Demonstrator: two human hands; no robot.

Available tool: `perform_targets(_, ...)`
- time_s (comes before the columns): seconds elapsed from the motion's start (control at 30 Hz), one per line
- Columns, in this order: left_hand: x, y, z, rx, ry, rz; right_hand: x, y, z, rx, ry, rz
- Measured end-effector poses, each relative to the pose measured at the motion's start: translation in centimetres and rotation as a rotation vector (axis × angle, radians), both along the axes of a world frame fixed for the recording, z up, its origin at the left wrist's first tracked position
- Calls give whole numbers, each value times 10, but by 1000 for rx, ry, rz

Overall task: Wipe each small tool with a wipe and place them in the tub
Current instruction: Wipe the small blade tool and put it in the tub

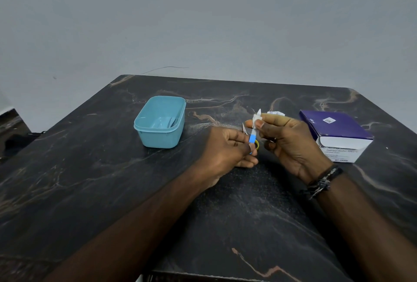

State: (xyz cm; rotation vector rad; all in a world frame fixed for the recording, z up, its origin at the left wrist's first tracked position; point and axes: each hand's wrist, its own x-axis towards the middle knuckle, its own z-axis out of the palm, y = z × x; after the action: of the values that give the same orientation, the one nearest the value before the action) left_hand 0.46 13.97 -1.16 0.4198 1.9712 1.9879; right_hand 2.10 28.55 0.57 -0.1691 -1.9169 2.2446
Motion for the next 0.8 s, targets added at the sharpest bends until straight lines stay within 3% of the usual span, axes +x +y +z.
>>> perform_targets(0.5,-1,2,-2,10,23,54,2,-8,2,-43,-59,-19)
perform_targets(0.8,0,2,-2,30,29,16,-2,-2,-2,-68,3,-76)
